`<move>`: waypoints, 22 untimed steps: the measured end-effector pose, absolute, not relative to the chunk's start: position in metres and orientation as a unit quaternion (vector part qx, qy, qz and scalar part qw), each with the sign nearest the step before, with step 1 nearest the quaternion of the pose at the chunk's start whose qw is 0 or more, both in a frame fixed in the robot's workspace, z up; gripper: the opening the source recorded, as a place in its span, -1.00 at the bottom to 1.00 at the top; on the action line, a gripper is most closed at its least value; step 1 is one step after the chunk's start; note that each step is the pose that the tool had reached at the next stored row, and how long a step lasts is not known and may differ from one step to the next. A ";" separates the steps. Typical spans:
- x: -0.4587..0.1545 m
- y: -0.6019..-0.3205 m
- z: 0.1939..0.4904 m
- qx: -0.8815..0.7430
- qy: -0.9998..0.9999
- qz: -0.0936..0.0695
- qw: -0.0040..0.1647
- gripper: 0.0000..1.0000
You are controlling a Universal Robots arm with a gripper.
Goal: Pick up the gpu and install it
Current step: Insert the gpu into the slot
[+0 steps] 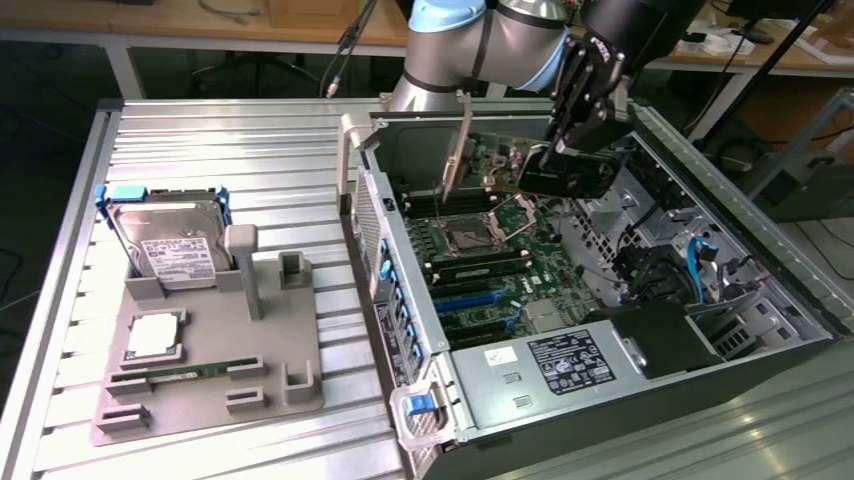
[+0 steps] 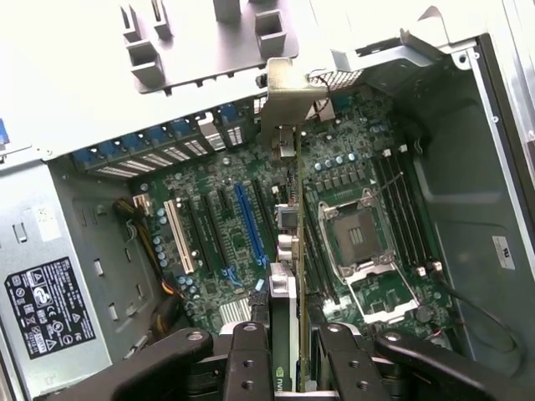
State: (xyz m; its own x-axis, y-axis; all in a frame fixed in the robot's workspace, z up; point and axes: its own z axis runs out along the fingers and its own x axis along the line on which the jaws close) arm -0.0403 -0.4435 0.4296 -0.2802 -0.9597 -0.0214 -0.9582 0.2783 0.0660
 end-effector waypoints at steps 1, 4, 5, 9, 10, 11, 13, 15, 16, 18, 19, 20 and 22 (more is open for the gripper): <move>-0.040 -0.444 0.430 0.605 -0.796 -0.033 0.011 -0.46; -0.040 -0.444 0.430 0.622 -0.783 -0.033 0.012 -0.46; -0.040 -0.444 0.430 0.628 -0.778 -0.032 0.012 -0.46; -0.040 -0.444 0.430 0.651 -0.759 -0.032 0.013 -0.46; -0.039 -0.444 0.430 0.656 -0.754 -0.032 0.014 -0.46; -0.039 -0.444 0.430 0.662 -0.749 -0.032 0.014 -0.46; -0.039 -0.444 0.430 0.673 -0.739 -0.032 0.014 -0.46; -0.039 -0.444 0.430 0.683 -0.730 -0.031 0.015 -0.46; -0.039 -0.444 0.430 0.687 -0.726 -0.031 0.015 -0.46; -0.039 -0.444 0.430 0.694 -0.720 -0.031 0.015 -0.46; -0.039 -0.444 0.430 0.695 -0.718 -0.031 0.015 -0.46; -0.039 -0.444 0.430 0.696 -0.717 -0.031 0.015 -0.46; -0.039 -0.444 0.430 0.696 -0.717 -0.031 0.015 -0.46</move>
State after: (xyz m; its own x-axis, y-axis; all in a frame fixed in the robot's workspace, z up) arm -0.0389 -0.4435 0.4296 -0.0307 -0.9993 -0.0214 -0.9974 0.0292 0.0660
